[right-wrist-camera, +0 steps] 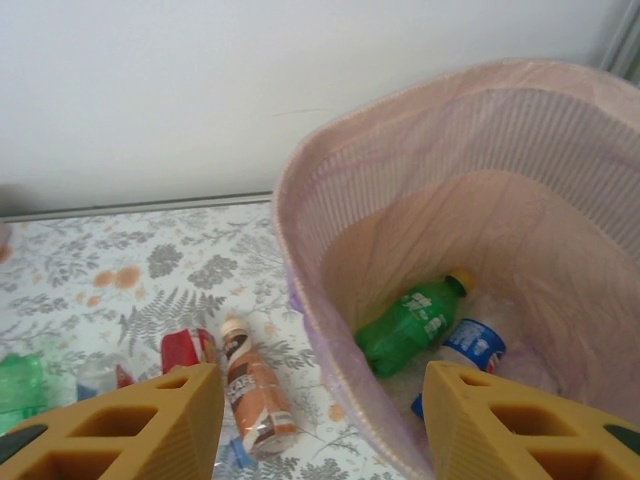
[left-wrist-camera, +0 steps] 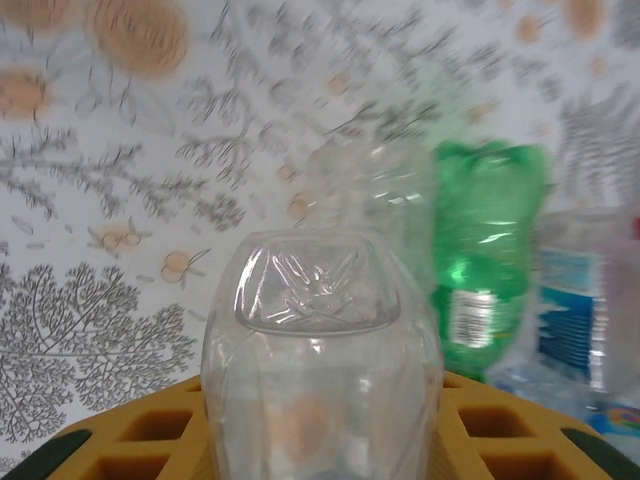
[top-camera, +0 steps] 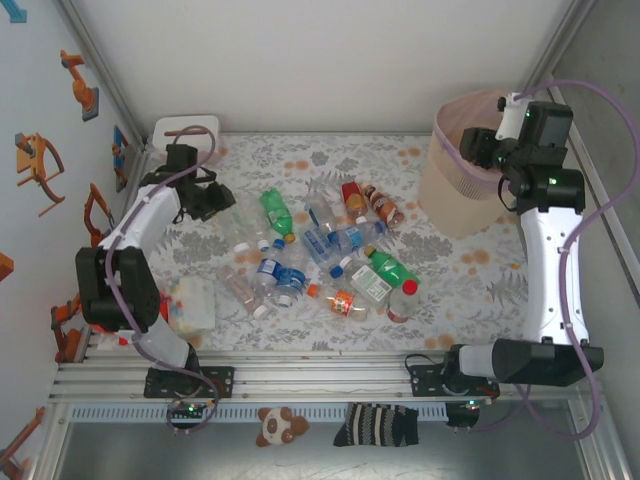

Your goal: Put the plastic bottles in the bin

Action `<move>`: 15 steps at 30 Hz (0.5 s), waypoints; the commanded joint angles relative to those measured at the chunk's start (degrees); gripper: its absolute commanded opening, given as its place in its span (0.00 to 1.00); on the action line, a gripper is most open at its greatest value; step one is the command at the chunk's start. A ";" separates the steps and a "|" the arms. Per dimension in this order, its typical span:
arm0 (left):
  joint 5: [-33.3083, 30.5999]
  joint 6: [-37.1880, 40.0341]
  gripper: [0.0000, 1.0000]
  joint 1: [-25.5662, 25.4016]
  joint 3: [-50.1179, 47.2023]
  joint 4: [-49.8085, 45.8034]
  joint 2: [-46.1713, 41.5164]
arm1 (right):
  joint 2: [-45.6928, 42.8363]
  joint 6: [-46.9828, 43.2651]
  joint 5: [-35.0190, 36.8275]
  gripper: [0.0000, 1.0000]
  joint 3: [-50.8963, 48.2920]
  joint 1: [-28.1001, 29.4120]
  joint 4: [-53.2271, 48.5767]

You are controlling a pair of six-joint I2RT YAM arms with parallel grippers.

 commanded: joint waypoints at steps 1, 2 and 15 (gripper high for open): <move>5.38 2.23 0.37 0.33 -0.62 5.05 -5.65 | -2.74 2.04 -6.70 0.54 -2.11 0.72 5.43; 7.22 2.51 0.36 0.38 -0.90 6.79 -7.18 | -3.28 2.80 -8.68 0.54 -3.01 0.87 6.98; 15.91 1.56 0.32 -6.75 -4.21 27.68 -22.03 | -3.38 3.08 -10.46 0.55 -8.08 20.85 19.49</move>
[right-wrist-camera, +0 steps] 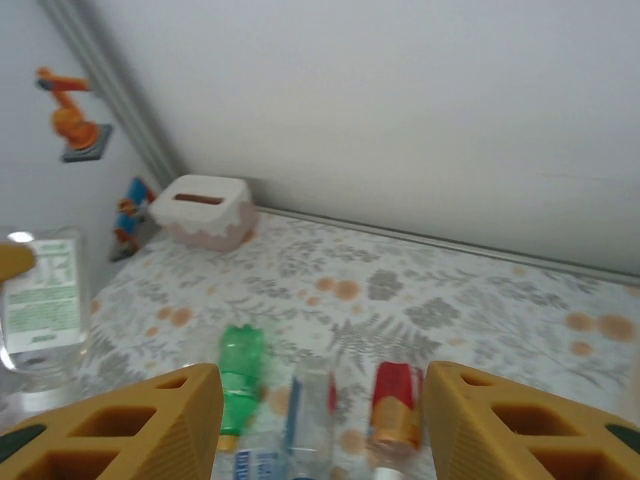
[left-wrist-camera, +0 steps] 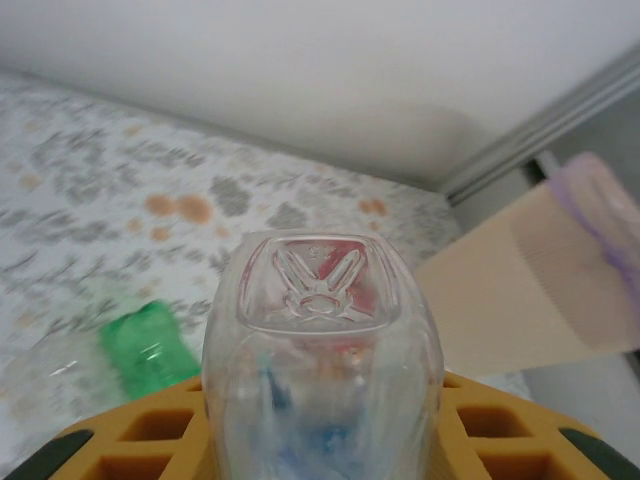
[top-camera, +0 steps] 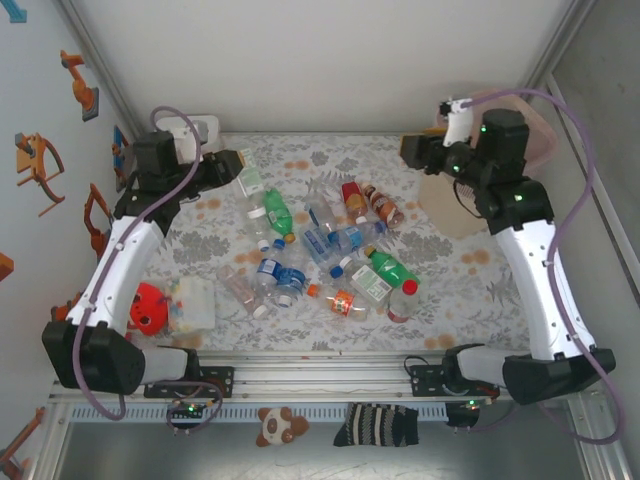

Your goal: Put the plastic bottles in the bin

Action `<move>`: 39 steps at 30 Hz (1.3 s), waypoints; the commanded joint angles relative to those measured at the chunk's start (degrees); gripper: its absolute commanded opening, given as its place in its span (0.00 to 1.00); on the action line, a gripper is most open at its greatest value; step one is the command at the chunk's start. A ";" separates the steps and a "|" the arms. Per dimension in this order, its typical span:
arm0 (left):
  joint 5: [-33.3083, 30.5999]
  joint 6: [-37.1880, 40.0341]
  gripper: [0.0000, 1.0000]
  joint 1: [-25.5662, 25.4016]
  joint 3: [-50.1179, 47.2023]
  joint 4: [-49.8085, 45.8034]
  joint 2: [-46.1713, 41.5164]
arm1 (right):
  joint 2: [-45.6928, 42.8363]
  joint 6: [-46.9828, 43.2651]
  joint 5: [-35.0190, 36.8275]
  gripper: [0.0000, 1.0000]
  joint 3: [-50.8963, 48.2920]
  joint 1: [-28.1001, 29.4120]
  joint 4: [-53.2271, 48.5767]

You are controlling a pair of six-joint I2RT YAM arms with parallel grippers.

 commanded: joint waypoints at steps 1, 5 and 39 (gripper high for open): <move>1.79 0.21 0.32 -2.98 0.00 7.62 -2.40 | 0.86 0.45 0.94 0.55 -0.83 5.30 6.37; 0.64 -1.30 0.32 -6.63 1.48 10.07 -2.27 | 3.80 1.58 3.22 0.55 -0.72 12.28 10.77; -2.26 -2.55 0.31 -9.80 3.73 11.22 -2.34 | 26.03 1.03 7.91 0.86 13.26 31.00 12.73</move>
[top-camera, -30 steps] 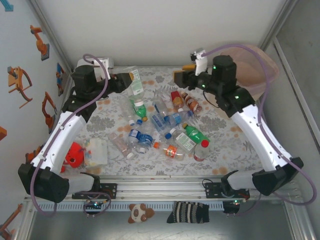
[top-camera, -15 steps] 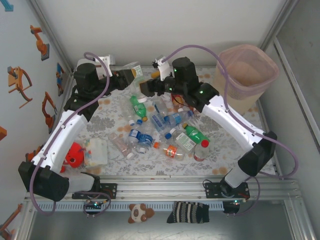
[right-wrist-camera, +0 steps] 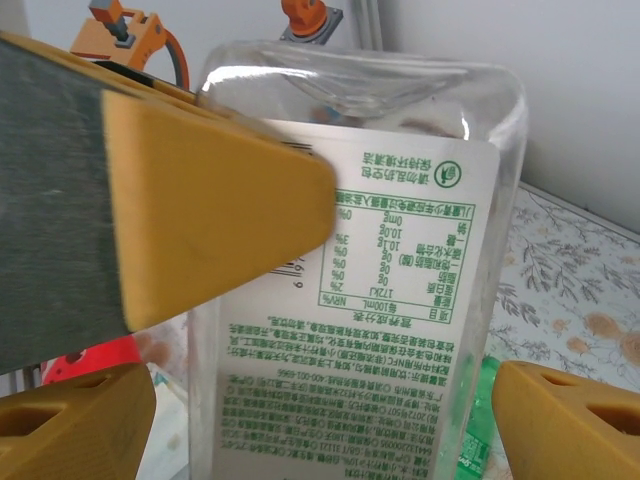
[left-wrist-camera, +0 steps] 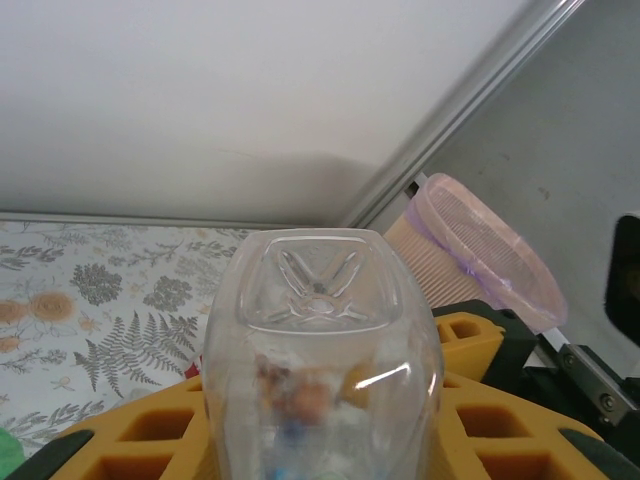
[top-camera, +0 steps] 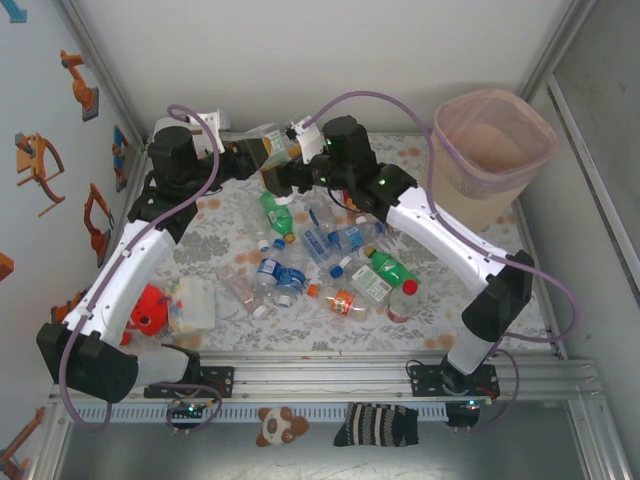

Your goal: Put the plastic bottles in the bin

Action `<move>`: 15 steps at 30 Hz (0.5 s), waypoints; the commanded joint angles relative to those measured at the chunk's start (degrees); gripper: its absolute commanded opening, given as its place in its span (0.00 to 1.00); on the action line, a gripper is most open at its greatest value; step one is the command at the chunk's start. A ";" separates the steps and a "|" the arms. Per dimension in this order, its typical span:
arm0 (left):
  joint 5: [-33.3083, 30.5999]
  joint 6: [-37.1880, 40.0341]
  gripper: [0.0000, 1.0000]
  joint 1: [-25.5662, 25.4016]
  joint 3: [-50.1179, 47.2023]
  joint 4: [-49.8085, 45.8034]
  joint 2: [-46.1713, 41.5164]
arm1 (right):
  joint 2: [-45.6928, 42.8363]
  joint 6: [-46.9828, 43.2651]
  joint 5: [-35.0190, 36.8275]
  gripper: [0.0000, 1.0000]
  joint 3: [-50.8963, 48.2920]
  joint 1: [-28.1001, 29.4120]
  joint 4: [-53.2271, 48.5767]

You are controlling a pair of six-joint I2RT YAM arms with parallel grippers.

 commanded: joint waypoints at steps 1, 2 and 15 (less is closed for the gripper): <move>0.50 0.18 0.31 -0.21 2.00 0.89 -1.60 | 0.70 0.44 0.62 0.86 2.60 0.36 1.17; 0.50 0.05 0.31 -0.21 2.00 0.99 -1.58 | 1.11 0.70 0.33 0.86 2.94 0.37 1.19; 0.85 -0.29 0.30 -0.35 2.00 1.63 -1.57 | 3.04 2.31 -0.75 0.84 4.47 0.32 1.30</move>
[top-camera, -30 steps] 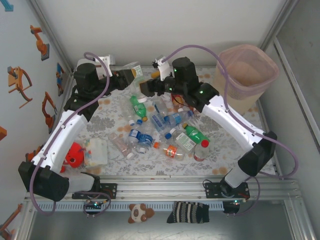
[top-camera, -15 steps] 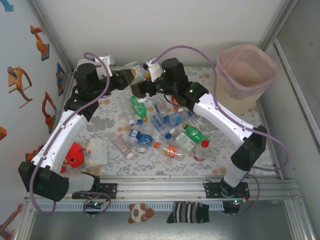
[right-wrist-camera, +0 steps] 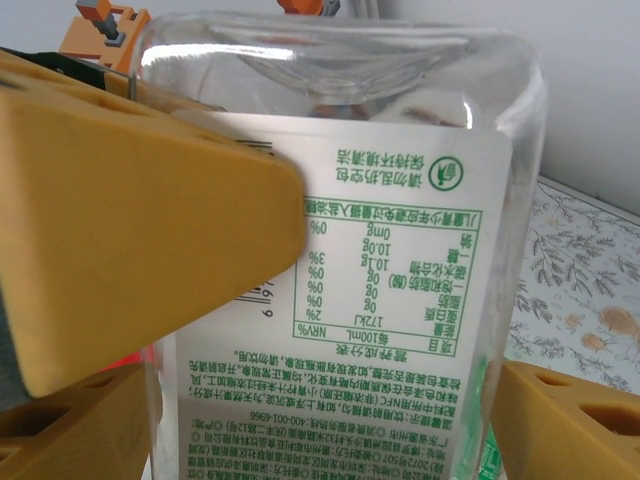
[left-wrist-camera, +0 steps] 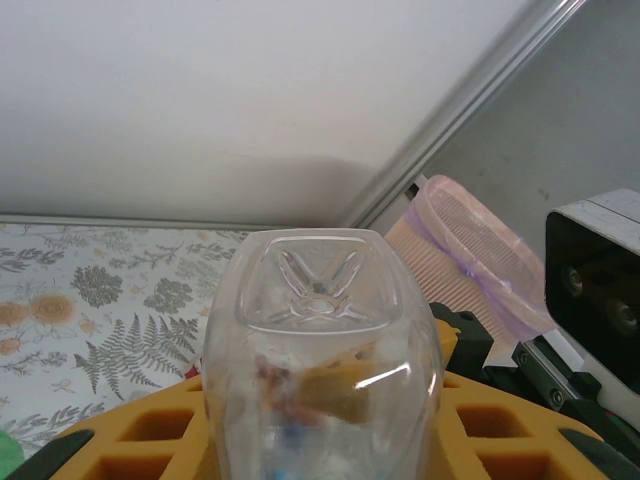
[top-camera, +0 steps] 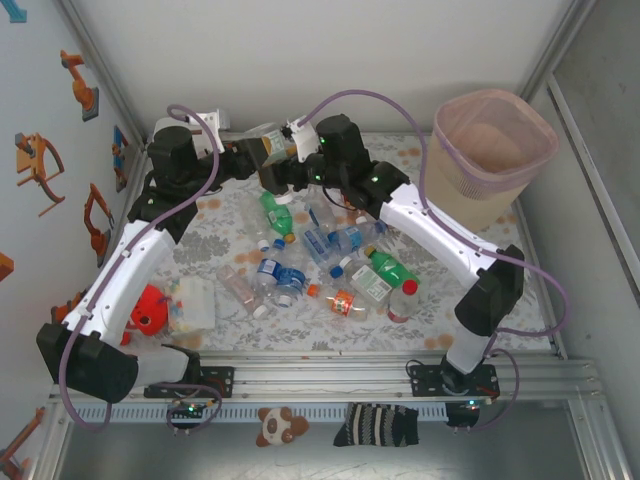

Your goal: Put the plastic bottles in the bin

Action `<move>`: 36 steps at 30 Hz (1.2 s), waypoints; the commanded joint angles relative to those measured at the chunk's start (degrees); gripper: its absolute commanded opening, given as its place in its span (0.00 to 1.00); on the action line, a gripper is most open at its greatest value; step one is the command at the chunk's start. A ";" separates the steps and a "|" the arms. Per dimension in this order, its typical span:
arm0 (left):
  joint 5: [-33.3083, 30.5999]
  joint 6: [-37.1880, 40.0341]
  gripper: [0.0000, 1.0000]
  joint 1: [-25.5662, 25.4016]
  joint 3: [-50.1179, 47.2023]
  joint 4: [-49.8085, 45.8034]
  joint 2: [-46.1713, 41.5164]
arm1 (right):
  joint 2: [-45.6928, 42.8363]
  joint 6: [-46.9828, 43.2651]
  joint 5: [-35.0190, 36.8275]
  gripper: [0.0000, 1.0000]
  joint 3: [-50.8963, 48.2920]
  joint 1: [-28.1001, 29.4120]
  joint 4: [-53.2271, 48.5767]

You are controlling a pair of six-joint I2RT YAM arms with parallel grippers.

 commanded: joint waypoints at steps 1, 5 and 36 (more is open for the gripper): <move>1.07 -0.35 0.30 -0.45 2.00 1.58 -1.53 | 0.56 0.69 -0.48 0.85 2.68 0.32 1.10; 1.07 -0.42 0.30 -0.41 2.00 1.71 -1.78 | 0.88 0.61 -1.17 0.84 3.00 0.30 0.86; -6.04 1.88 0.71 -0.54 1.57 -1.73 -5.82 | -2.26 -0.43 2.44 0.65 2.57 -1.23 -0.91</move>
